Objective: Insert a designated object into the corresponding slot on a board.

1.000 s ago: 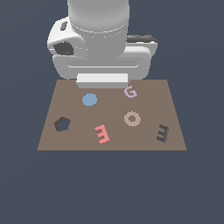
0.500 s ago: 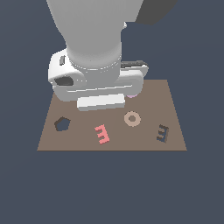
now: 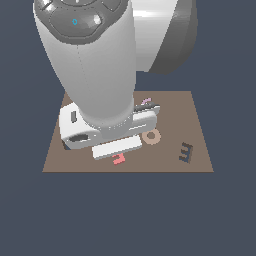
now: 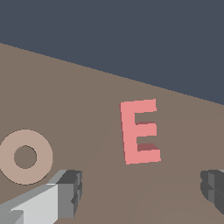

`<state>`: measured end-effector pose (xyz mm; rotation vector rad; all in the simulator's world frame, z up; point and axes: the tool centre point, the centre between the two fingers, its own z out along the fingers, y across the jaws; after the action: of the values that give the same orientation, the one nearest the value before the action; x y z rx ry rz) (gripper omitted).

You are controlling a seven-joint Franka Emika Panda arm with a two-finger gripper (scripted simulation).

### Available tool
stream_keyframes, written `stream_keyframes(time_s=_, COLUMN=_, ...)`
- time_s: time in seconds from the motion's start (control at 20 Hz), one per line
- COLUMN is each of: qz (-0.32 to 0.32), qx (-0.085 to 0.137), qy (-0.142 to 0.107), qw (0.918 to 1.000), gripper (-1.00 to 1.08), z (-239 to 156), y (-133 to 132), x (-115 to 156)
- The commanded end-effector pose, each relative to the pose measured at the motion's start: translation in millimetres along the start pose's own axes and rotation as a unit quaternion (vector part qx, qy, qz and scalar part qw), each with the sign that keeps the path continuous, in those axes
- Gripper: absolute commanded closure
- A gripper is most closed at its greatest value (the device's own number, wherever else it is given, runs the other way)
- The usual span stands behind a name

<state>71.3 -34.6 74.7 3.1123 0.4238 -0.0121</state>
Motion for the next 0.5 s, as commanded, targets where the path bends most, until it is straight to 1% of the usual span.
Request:
stream_keyframes(time_s=0.0, qz=-0.016, qx=0.0, qy=0.002, qw=0.9999, gripper=-0.92, z=8, y=3, x=9)
stream_keyframes(time_s=0.45, qz=-0.044, qx=0.0, qy=0.004, qw=0.999, gripper=-0.92, z=24, y=6, x=27)
